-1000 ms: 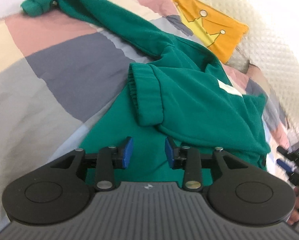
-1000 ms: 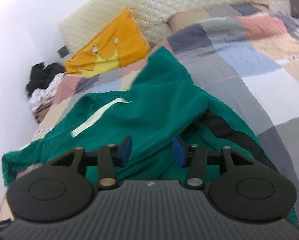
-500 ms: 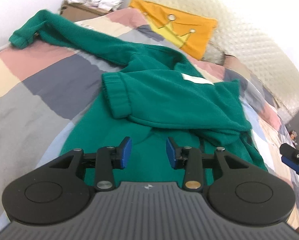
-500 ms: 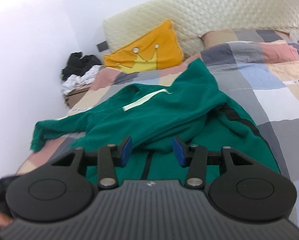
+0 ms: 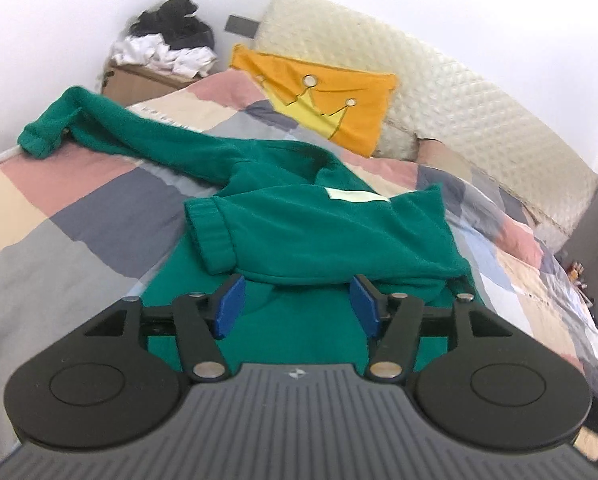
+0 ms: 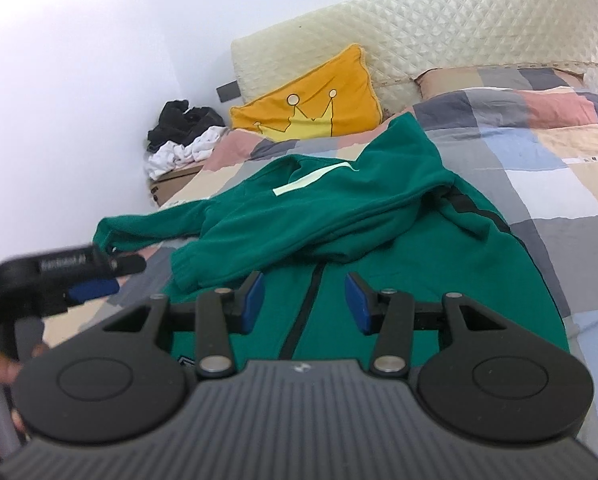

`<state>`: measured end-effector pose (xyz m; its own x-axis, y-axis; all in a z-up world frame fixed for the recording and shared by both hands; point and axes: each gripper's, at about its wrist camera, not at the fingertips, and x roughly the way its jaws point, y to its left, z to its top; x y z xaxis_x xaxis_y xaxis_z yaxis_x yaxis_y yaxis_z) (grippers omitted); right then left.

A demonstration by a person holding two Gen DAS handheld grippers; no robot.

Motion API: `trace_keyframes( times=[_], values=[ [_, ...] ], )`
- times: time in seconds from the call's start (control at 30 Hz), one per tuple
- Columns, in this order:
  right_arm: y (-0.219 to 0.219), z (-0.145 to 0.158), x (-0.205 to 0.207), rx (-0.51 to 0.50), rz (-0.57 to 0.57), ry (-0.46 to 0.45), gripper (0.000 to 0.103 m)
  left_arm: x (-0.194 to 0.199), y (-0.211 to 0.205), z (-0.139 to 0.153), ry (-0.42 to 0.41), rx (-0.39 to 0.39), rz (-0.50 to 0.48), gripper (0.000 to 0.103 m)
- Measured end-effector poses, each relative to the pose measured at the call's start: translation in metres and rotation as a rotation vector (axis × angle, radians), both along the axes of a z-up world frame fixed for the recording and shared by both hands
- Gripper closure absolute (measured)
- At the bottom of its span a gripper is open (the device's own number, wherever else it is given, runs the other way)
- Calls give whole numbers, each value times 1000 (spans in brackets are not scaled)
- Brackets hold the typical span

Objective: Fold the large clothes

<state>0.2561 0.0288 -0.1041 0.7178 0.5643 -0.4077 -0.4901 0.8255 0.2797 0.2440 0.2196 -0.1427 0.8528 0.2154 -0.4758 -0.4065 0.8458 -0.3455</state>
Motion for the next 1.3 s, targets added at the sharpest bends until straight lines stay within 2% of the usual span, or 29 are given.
trace_keyframes(
  times=[0.13,0.23,0.4,0.5,0.67,0.87,0.97,1.07,1.13,1.2,1.23,1.3],
  values=[
    [0,-6,2,-38,-11,-24,55,20,25,1,50,-9,43,37],
    [-2,-11,5,-16,7,-3,55,38,57,4,59,-47,86,34],
    [-2,-23,14,-16,30,25,55,67,133,10,89,-67,170,29],
    [-1,-31,23,-13,29,62,55,86,186,9,95,-132,233,26],
    [2,-43,36,-27,-2,67,55,116,267,-1,11,-278,333,19],
    [14,-58,66,10,-23,90,55,156,345,-41,-51,-468,448,19],
    [25,-68,79,-17,-48,104,55,171,374,-60,-79,-515,488,19],
    [31,-81,91,-26,-69,156,55,181,401,-79,-80,-569,548,21],
    [33,-90,98,-41,-88,180,55,184,419,-89,-92,-592,591,21],
    [35,-95,102,-49,-103,190,57,188,433,-93,-86,-578,625,21],
    [35,-96,103,-50,-105,191,57,192,438,-93,-69,-553,637,24],
    [36,-97,102,-50,-93,181,55,198,442,-91,-48,-494,665,36]
  ],
)
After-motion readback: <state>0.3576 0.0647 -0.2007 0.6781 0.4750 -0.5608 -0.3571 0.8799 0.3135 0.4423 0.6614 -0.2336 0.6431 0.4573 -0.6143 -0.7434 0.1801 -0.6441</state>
